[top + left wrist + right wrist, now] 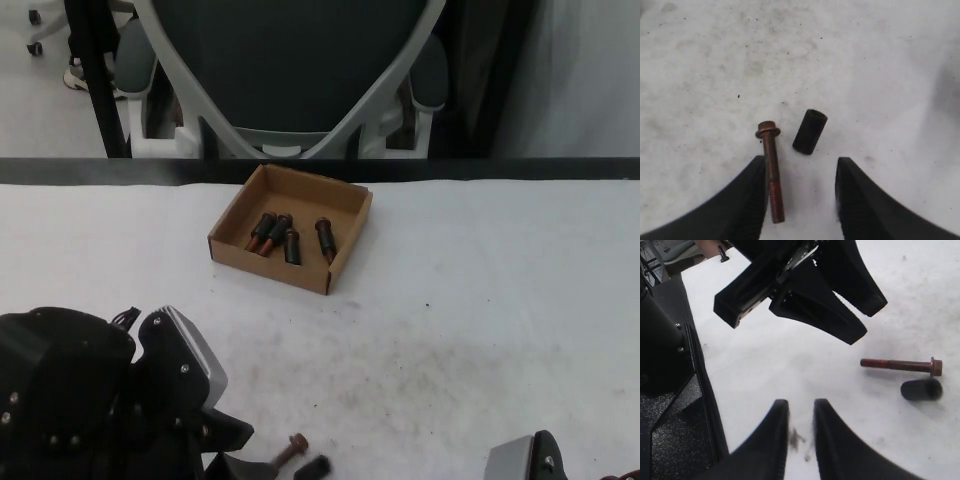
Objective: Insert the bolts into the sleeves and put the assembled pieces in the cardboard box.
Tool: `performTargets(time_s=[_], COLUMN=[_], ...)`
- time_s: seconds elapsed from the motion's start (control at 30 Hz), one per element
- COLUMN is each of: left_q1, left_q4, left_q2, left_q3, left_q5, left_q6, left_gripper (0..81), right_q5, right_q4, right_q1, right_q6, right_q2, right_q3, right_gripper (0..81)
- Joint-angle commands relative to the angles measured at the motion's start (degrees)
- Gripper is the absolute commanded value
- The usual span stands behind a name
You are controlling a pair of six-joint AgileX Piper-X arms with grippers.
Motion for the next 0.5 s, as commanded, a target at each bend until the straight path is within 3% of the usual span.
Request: performTargets(time_s=[0.0, 0.17, 0.2, 0.3, 0.33, 0.47], left_q1=[-0.13, -0.13, -0.13, -0.13, -0.13, -0.13], left_q4=[-0.54, -0.65, -0.65, -0.65, -0.65, 1.91], left_q2=[-0.63, -0.63, -0.63, -0.63, -0.63, -0.49], left_q3=[-0.08, -0.08, -0.23, -0.22, -0.35, -3.04], left_q5=[-0.65, -4.21, -4.52, -7.38, -8.04, -8.56], left_q6=[-0.28, -0.48, -0.48, -0.48, -0.48, -4.88], left_gripper=[40.8, 38.6, 34.6, 5.3, 0.6, 0.6], right_q5=[0.08, 0.08, 0.08, 0.08, 0.08, 0.08], right_q4=[-0.30, -0.30, -0.30, -0.30, -0.30, -0.18], right_q1=[0.06, 0.06, 0.06, 0.06, 0.06, 0.06], right_q6=[0.12, 0.59, 0.59, 0.73, 1.47, 5.11], right_q2=[-0.26, -0.26, -0.26, -0.26, -0.26, -0.26], right_q3=[-0.07, -0.07, -0.07, -0.07, -0.07, -0.07], right_gripper=[18.3, 18.3, 18.3, 18.3, 18.3, 18.3])
